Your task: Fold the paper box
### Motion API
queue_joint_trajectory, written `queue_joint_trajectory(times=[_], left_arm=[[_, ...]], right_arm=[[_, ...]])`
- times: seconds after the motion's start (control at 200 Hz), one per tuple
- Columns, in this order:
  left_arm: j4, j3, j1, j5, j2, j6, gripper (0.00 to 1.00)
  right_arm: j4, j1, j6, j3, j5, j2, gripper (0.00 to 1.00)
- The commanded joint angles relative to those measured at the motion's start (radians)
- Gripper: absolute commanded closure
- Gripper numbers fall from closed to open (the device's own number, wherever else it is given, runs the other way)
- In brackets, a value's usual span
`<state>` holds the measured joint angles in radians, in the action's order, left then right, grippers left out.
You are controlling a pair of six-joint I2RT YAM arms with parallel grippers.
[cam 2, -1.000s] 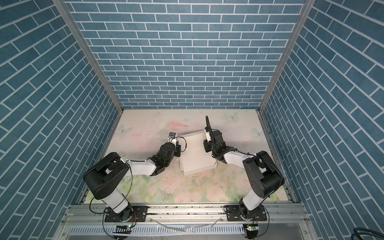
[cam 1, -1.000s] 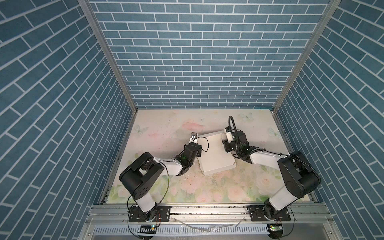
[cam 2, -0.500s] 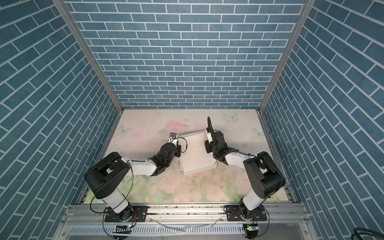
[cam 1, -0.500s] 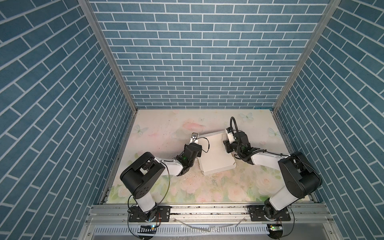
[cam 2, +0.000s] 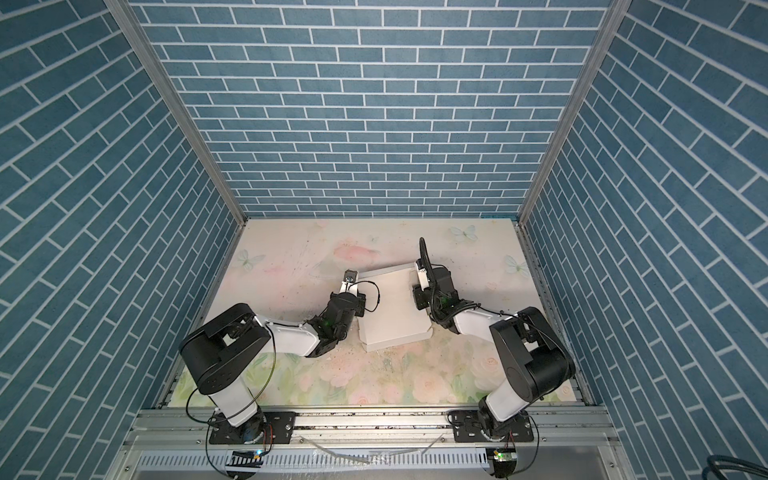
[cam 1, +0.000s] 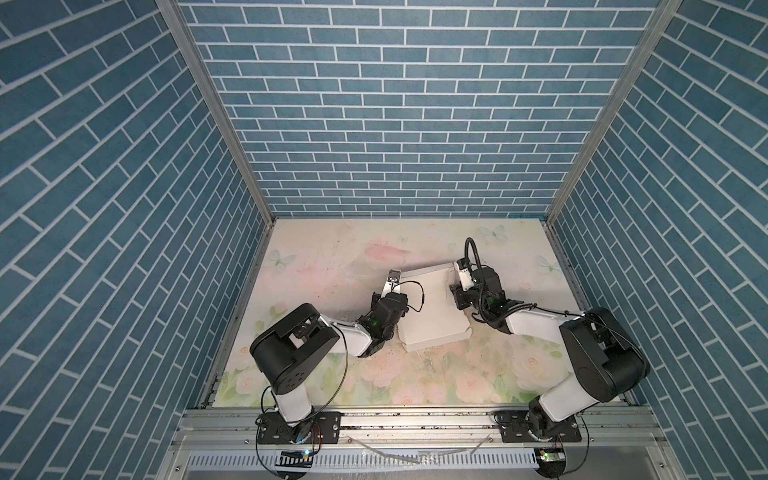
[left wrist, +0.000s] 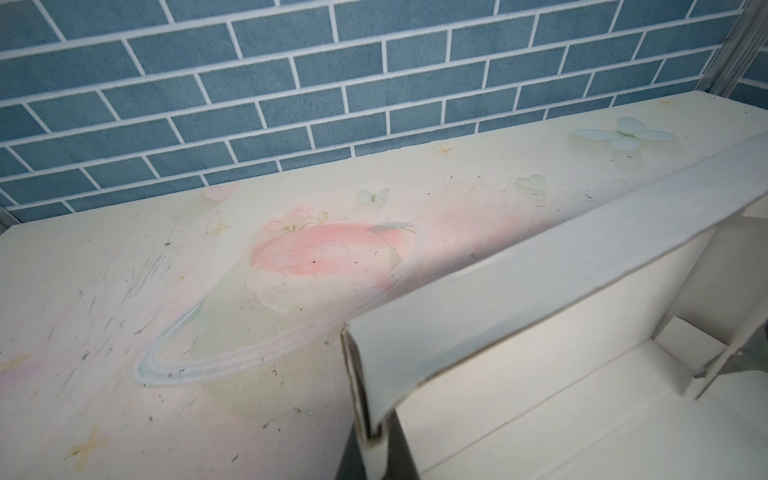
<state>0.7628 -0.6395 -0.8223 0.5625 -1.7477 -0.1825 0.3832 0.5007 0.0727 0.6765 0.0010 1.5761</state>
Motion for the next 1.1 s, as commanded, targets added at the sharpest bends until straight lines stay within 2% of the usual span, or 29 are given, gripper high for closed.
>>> queue_joint_trajectory(times=[0.0, 0.49, 0.63, 1.095], left_arm=[[-0.189, 0.066, -0.015, -0.028, -0.085, 0.036, 1.00], [-0.155, 0.057, -0.017, -0.013, -0.122, 0.050, 1.00], [-0.149, 0.054, -0.017, -0.020, -0.130, 0.058, 1.00], [-0.100, 0.052, -0.011, -0.047, -0.136, 0.079, 1.00]], right_arm=[[0.039, -0.014, -0.034, -0.017, -0.016, -0.027, 0.60], [0.033, -0.036, -0.053, 0.027, -0.082, 0.015, 0.58], [0.032, -0.037, -0.057, 0.044, -0.139, 0.023, 0.58], [0.036, -0.042, -0.070, 0.103, -0.162, 0.072, 0.57]])
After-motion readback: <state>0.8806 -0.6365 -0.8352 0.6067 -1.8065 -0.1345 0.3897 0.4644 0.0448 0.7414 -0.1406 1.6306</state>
